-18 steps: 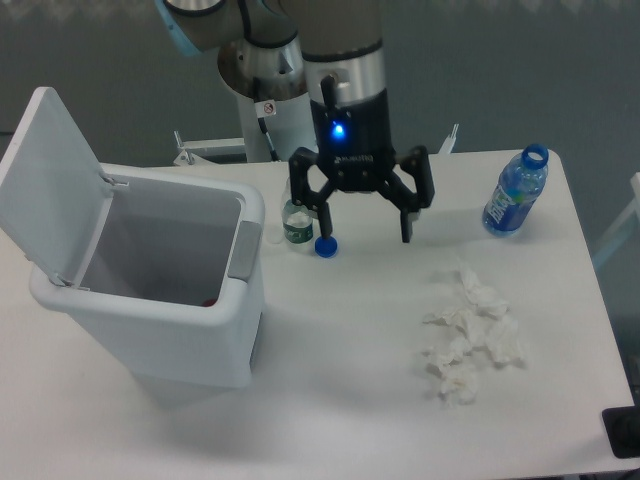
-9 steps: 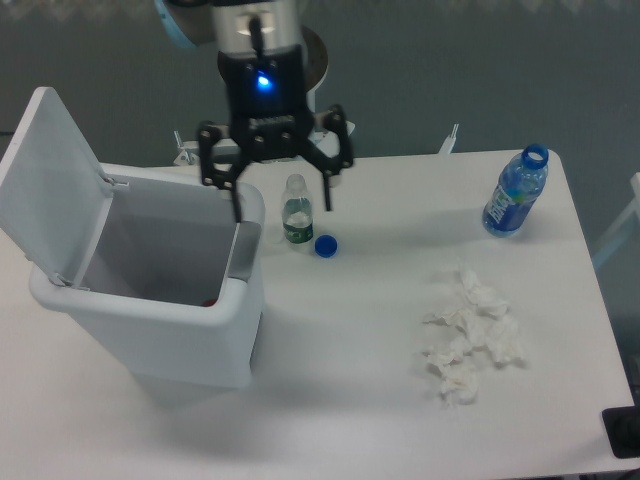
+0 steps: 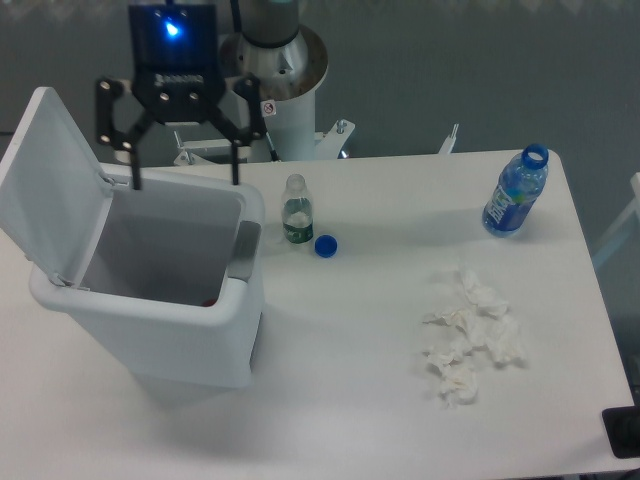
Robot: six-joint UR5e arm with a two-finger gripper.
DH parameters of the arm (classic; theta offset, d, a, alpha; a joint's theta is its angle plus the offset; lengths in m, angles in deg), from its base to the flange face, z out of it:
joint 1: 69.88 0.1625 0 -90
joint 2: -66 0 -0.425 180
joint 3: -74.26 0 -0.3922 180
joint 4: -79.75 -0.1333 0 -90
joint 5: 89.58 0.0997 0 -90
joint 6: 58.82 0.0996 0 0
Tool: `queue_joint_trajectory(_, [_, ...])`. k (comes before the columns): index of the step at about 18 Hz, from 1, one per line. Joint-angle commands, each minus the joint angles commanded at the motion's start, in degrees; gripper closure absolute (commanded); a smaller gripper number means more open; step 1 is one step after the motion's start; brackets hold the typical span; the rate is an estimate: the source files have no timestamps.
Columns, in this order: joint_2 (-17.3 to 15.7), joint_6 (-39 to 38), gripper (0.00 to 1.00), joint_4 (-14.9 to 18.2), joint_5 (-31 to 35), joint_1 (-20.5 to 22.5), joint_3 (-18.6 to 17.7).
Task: Close the trash can
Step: 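Move the gripper up and over behind the raised trash can lid, then position the gripper behind the lid's back face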
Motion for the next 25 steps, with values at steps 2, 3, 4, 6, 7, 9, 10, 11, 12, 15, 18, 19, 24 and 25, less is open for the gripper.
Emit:
queue_joint_trajectory(2, [-0.7, 0.0, 0.00, -0.1, -1.1, -0.6, 0.1])
queue_joint_trajectory(3, [-1.1, -0.1, 0.00, -0.1, -2.0, -0.7, 0.1])
queue_joint_trajectory(4, [-1.8, -0.1, 0.00, -0.1, -3.0, -1.0, 0.2])
queue_joint_trajectory(6, [-2.5, 0.1, 0.00, -0.1, -3.8, -1.2, 0.2])
queue_joint_trajectory(7, [-2.7, 0.3, 0.00, -0.2, -4.7, -1.8, 0.2])
queue_joint_trajectory(9, [-3.3, 0.4, 0.00, -0.2, -6.7, -2.5, 0.2])
queue_joint_trajectory(10, [-3.7, 0.4, 0.00, -0.2, -8.1, -3.0, 0.2])
queue_joint_trajectory(11, [-3.7, 0.4, 0.00, -0.2, -9.6, -3.3, 0.1])
queue_joint_trajectory(12, [-3.9, 0.4, 0.00, -0.1, -10.9, -3.9, -0.1])
queue_joint_trajectory(15, [-4.0, 0.7, 0.00, -0.3, -13.5, -5.2, -0.1])
queue_joint_trajectory(18, [-4.0, 0.9, 0.00, -0.4, -17.1, -5.9, 0.1])
queue_joint_trajectory(19, [-3.9, 0.9, 0.00, -0.3, -18.1, -6.1, -0.1])
queue_joint_trajectory(24, [-3.6, 1.3, 0.00, -0.4, -20.1, -9.2, -1.3])
queue_joint_trajectory(25, [-3.4, 1.9, 0.00, -0.4, -20.2, -9.8, -1.8])
